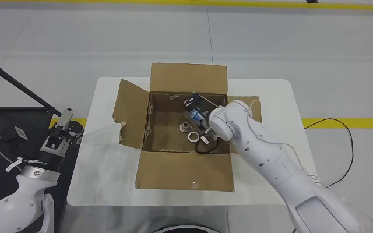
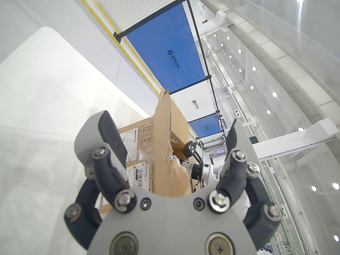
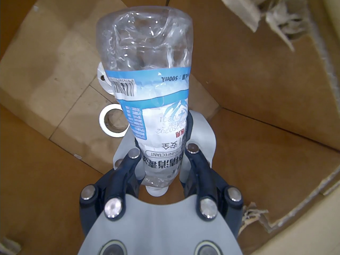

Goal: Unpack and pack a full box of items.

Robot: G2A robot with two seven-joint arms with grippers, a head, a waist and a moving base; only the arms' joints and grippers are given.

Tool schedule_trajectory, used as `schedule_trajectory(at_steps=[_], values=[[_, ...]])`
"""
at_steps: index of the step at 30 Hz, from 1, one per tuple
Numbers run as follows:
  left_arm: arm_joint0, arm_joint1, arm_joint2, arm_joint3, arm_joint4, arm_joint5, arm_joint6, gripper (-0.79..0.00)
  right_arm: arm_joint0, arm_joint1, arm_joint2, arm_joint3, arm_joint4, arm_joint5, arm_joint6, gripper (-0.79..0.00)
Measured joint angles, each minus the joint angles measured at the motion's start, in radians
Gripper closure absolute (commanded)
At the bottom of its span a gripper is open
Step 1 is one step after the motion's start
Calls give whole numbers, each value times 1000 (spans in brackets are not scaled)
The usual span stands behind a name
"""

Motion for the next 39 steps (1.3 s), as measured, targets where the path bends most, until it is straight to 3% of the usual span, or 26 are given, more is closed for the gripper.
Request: schedule_trajectory(at_steps=[4,10,12,16,18,23,26,28,31,35,39], values=[[0,0,0,0,0,0,0,-785,9,-15,-17,32,7,-4,4,-209],[0,0,0,0,0,0,0,-785,8,-24,-17,34,2,-14,15,-366],[0,0,0,0,0,0,0,-785,3,-24,-13,20,-11,-15,22,-471],[-1,0,3,0,-1,-2,0,-785,-10,-21,1,-20,-34,-12,36,-557],[1,2,11,-2,5,-7,-4,-785,-21,-17,13,-49,-47,-12,44,-637],[15,7,39,-8,33,-20,-51,-785,-59,-1,70,-160,-47,-30,51,-613],[29,12,56,-17,40,-45,-112,-785,-95,17,137,-276,-36,-53,60,-659],[38,15,69,-20,39,-66,-145,-785,-125,31,187,-360,-35,-61,69,-733],[50,18,94,-33,28,-96,-187,-785,-188,53,282,-509,-22,-82,68,-785],[63,22,136,-57,30,-134,-220,-785,-294,82,436,-693,8,-105,45,-785],[63,25,185,-68,57,-142,-227,-785,-396,104,580,-791,27,-131,33,-785]])
